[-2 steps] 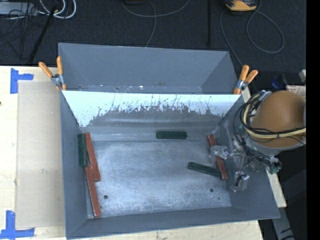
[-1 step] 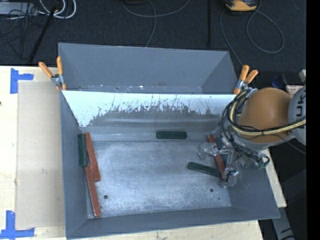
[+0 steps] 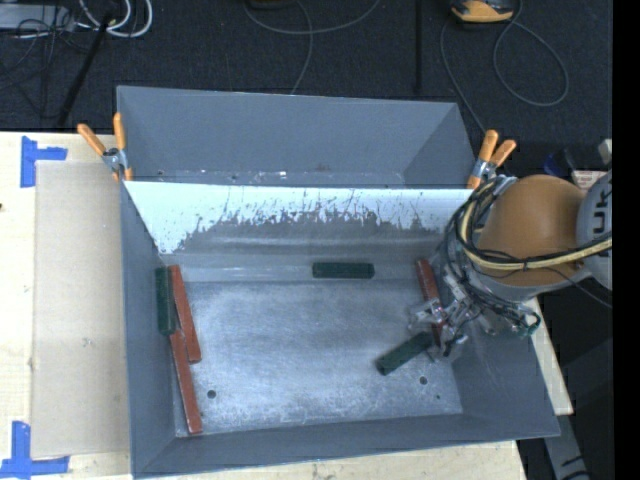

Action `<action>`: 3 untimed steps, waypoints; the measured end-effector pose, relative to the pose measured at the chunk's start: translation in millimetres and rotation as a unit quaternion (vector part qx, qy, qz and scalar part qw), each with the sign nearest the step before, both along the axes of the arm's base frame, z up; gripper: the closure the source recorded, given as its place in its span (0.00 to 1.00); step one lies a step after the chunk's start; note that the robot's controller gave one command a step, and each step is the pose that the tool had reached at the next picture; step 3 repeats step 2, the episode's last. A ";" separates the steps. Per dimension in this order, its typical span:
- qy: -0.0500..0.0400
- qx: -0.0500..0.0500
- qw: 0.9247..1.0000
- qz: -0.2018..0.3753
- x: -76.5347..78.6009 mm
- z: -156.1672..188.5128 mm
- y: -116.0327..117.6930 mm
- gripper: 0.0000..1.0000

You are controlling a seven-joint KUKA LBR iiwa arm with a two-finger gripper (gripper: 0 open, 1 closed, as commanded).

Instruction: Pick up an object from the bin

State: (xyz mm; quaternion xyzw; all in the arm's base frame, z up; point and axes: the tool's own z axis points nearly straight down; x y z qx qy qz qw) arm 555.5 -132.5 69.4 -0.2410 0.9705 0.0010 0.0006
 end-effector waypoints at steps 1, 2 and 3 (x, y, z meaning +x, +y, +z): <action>-0.004 -0.002 1.000 -0.018 20.6 108.5 9.6 1.00; -0.005 -0.002 1.000 -0.017 14.7 183.8 -7.9 1.00; -0.005 -0.002 1.000 -0.017 14.7 183.8 -7.9 1.00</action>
Offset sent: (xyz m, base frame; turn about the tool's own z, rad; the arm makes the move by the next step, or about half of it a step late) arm 0.0179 0.0098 0.1039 0.0359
